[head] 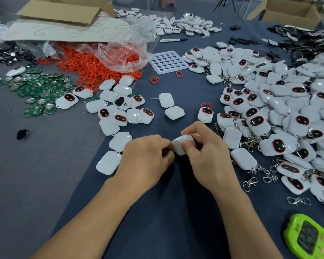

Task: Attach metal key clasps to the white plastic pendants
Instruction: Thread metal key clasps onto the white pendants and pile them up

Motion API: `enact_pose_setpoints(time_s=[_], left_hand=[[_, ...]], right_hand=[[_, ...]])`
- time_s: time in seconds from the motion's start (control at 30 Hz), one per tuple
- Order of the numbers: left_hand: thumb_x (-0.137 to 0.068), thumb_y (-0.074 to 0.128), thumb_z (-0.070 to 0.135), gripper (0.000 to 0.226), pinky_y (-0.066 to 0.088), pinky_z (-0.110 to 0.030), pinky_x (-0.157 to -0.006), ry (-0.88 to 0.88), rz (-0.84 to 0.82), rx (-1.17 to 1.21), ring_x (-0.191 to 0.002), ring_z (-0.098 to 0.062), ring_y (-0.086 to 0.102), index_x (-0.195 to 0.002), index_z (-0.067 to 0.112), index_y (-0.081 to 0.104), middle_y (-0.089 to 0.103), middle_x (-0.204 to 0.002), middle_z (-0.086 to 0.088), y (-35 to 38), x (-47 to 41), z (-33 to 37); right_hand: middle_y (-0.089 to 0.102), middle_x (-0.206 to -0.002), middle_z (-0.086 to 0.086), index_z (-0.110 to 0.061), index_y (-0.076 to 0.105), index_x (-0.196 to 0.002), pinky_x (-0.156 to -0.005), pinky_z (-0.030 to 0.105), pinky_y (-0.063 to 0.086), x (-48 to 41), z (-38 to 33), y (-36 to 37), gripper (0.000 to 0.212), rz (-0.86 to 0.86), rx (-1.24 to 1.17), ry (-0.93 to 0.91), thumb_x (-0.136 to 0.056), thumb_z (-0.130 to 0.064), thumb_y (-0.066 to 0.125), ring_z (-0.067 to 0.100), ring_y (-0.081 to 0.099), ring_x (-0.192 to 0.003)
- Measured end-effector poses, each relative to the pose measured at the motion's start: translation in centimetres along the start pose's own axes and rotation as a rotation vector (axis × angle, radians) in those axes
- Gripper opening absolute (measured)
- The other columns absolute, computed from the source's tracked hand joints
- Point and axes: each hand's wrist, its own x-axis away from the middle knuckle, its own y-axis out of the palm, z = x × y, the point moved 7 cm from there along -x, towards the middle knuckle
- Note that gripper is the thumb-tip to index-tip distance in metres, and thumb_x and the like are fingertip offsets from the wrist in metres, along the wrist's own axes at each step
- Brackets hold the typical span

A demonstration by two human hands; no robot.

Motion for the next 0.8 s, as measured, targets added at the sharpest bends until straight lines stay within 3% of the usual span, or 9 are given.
enact_pose_setpoints(time_s=[0.2, 0.33, 0.5, 0.6, 0.7, 0.8], left_hand=[[-0.082, 0.074, 0.037, 0.006, 0.051, -0.034, -0.067, -0.118, -0.042, 0.047, -0.070, -0.008, 0.057, -0.077, 0.039, 0.071, 0.058, -0.068, 0.014, 0.2, -0.1, -0.9], [-0.077, 0.079, 0.031, 0.013, 0.048, -0.021, -0.056, -0.155, -0.032, 0.246, -0.063, -0.003, 0.058, -0.075, 0.040, 0.070, 0.064, -0.068, 0.018, 0.1, -0.2, -1.4], [-0.076, 0.072, 0.036, 0.009, 0.042, -0.012, -0.051, -0.149, -0.029, 0.562, -0.052, -0.002, 0.053, -0.083, 0.041, 0.074, 0.065, -0.062, 0.011, -0.3, -0.7, -1.2], [-0.078, 0.073, 0.031, 0.005, 0.043, -0.016, -0.052, -0.170, -0.121, 0.807, -0.051, -0.006, 0.051, -0.080, 0.032, 0.078, 0.066, -0.060, 0.006, 0.0, -1.0, -0.9], [-0.077, 0.076, 0.036, 0.008, 0.043, -0.018, -0.052, -0.207, -0.189, 0.897, -0.052, -0.010, 0.049, -0.078, 0.028, 0.079, 0.065, -0.061, -0.002, 0.2, -1.0, -1.0], [-0.072, 0.075, 0.052, 0.024, 0.042, -0.018, -0.052, -0.211, -0.267, 0.918, -0.053, -0.012, 0.049, -0.077, 0.028, 0.079, 0.063, -0.058, 0.001, 0.7, -0.9, -0.9]], right_hand=[[0.069, -0.074, -0.006, -0.033, 0.058, -0.093, -0.056, 0.015, 0.038, -0.1, 0.8, 0.3, 0.019, -0.051, -0.065, 0.050, -0.100, -0.016, 0.063, 0.006, 0.050, -0.061], [0.068, -0.072, -0.012, -0.036, 0.060, -0.091, -0.060, 0.022, 0.042, 0.0, 1.0, 0.1, 0.020, -0.002, -0.139, 0.102, -0.101, -0.018, 0.061, 0.006, 0.054, -0.061], [0.067, -0.071, 0.003, -0.019, 0.065, -0.091, -0.051, 0.026, 0.042, 0.1, 1.3, 0.1, 0.021, 0.025, -0.615, 0.261, -0.096, 0.000, 0.058, 0.017, 0.050, -0.051], [0.065, -0.076, 0.012, -0.015, 0.069, -0.090, -0.049, 0.028, 0.039, 0.3, 1.4, 0.5, 0.013, -0.024, -0.861, 0.355, -0.086, -0.005, 0.063, 0.020, 0.047, -0.051], [0.069, -0.080, 0.013, -0.015, 0.071, -0.090, -0.048, 0.027, 0.041, 0.6, 1.5, 0.9, 0.022, -0.065, -0.985, 0.407, -0.096, 0.001, 0.058, 0.021, 0.048, -0.050], [0.071, -0.081, 0.014, -0.014, 0.071, -0.090, -0.047, 0.027, 0.043, 0.6, 1.3, 1.0, 0.024, -0.073, -1.051, 0.407, -0.097, 0.002, 0.055, 0.021, 0.051, -0.049]])
